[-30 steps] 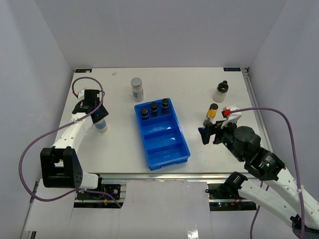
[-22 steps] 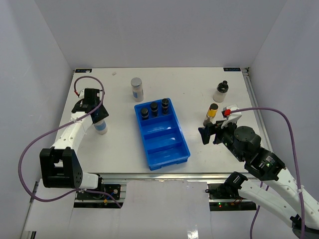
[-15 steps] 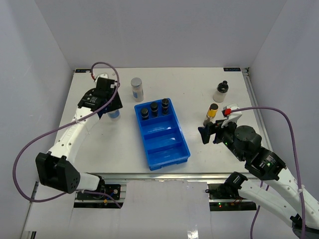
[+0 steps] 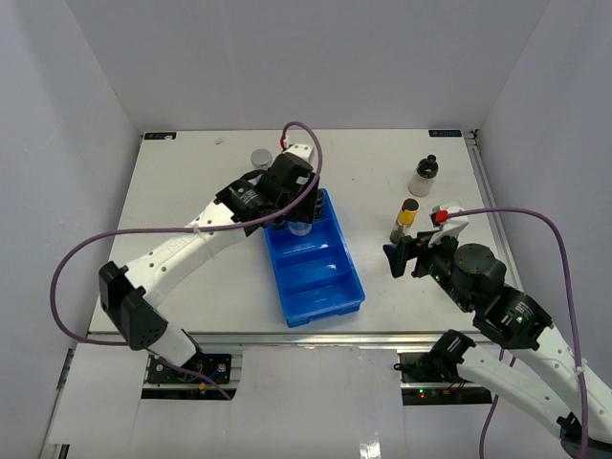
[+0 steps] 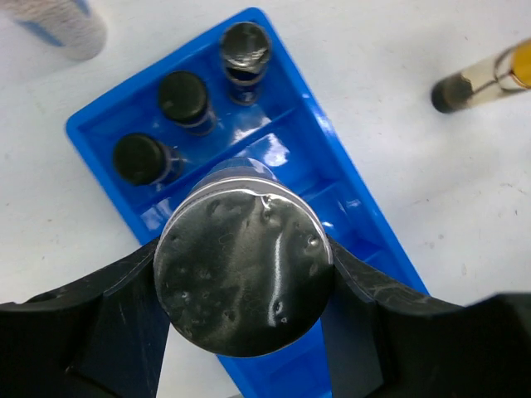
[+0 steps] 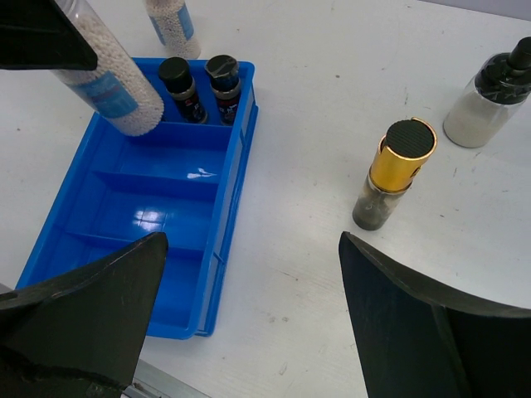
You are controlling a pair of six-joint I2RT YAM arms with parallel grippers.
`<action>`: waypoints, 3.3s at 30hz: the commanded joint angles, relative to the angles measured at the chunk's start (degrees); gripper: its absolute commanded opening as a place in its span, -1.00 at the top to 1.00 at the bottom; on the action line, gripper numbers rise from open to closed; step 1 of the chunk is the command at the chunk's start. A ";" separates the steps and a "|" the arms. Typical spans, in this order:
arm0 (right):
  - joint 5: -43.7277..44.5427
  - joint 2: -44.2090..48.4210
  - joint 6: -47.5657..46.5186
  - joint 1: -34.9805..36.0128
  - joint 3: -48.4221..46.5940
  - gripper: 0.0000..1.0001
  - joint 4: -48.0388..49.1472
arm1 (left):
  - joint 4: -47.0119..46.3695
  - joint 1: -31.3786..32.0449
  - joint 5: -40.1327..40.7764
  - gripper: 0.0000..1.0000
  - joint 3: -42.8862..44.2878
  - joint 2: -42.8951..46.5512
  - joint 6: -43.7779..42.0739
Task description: Organize the condiment bottles
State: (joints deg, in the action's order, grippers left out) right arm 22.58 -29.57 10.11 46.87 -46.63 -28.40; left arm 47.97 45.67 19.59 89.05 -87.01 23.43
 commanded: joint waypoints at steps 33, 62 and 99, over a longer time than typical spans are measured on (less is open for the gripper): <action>4.49 3.20 -2.24 -0.29 -4.30 -0.80 -1.79 | -14.31 3.55 0.89 1.00 1.30 -15.64 -3.79; 3.79 3.85 -1.25 -0.29 -2.29 -0.81 -1.20 | -8.42 1.53 -1.93 1.00 0.70 -12.97 0.92; 5.15 3.42 -2.90 -0.24 -0.95 -0.80 -0.38 | 2.25 -1.44 3.23 -0.83 18.61 -9.86 -1.67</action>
State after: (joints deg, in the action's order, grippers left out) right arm 26.89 -26.41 7.63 46.87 -48.06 -30.52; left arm 45.54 47.24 19.61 99.54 -102.71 22.47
